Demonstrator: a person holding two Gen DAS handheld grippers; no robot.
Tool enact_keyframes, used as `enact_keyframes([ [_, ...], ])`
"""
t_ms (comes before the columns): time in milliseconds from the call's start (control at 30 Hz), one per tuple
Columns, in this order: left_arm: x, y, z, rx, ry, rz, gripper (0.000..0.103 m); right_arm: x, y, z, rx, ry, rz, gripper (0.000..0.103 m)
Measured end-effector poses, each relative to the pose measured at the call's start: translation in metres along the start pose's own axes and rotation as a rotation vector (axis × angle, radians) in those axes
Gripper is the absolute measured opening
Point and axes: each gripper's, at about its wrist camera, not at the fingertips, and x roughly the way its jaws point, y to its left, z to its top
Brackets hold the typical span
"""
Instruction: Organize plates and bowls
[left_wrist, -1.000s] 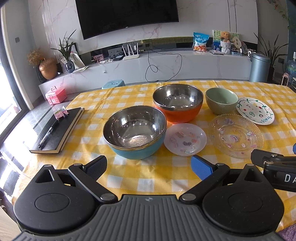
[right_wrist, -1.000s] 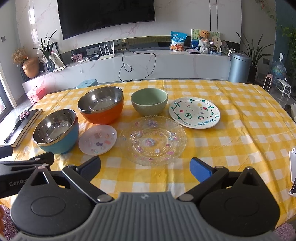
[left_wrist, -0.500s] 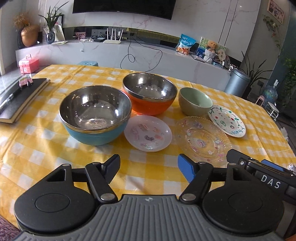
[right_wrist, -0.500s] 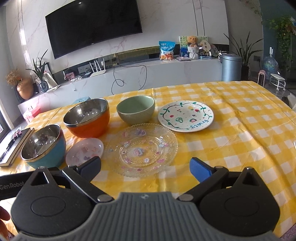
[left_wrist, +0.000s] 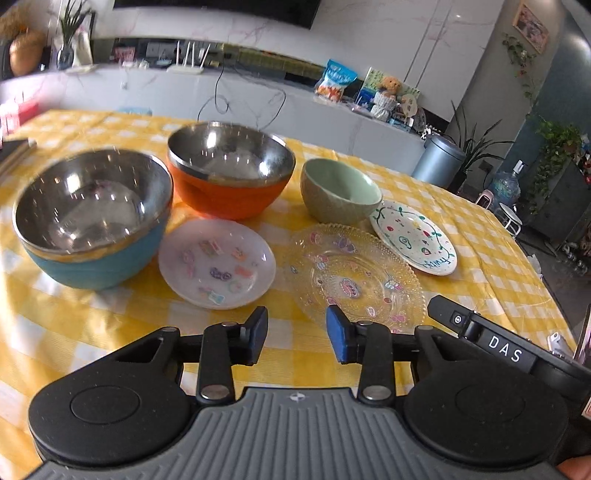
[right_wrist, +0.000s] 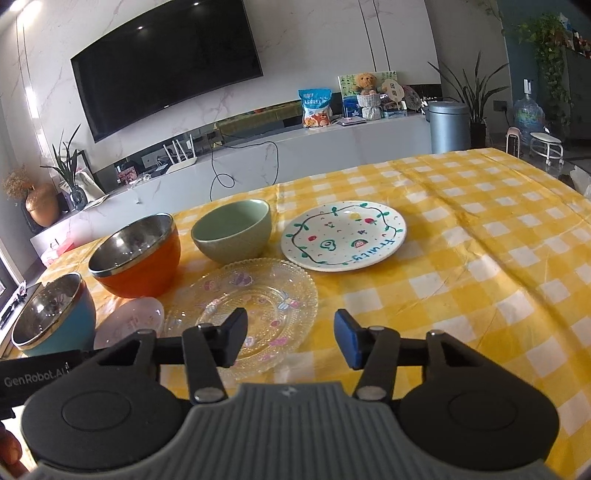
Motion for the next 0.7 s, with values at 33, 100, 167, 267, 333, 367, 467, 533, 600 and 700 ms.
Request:
enact_keyframes([
  [33,0.005,0.001,0.001,-0.014,0.016,-0.005,0.044,0.003,-0.002,0.001,0.002,0.007,-0.005,0.044],
  [100,0.012,0.003,0.002,-0.037,0.038,-0.013,0.044,0.010,-0.005,0.003,0.014,0.025,-0.011,0.043],
  [167,0.019,0.004,0.003,-0.051,0.056,-0.027,0.044,0.018,-0.009,0.005,0.027,0.042,-0.006,0.043],
  [267,0.026,0.005,0.003,-0.076,0.071,-0.041,0.044,0.028,-0.012,0.008,0.043,0.059,0.005,0.043],
  [333,0.030,0.005,0.004,-0.090,0.076,-0.047,0.044,0.034,-0.014,0.010,0.052,0.062,0.016,0.043],
  [367,0.032,0.006,0.004,-0.098,0.080,-0.049,0.044,0.036,-0.014,0.010,0.055,0.062,0.020,0.043],
  [467,0.037,0.007,0.006,-0.110,0.086,-0.054,0.044,0.045,-0.015,0.012,0.071,0.073,0.035,0.043],
  [533,0.040,0.006,0.008,-0.109,0.081,-0.056,0.044,0.051,-0.016,0.012,0.089,0.083,0.047,0.043],
  [600,0.042,0.005,0.011,-0.110,0.083,-0.062,0.044,0.056,-0.016,0.012,0.098,0.089,0.057,0.041],
  [700,0.045,0.003,0.013,-0.108,0.083,-0.065,0.042,0.061,-0.015,0.012,0.097,0.096,0.061,0.032],
])
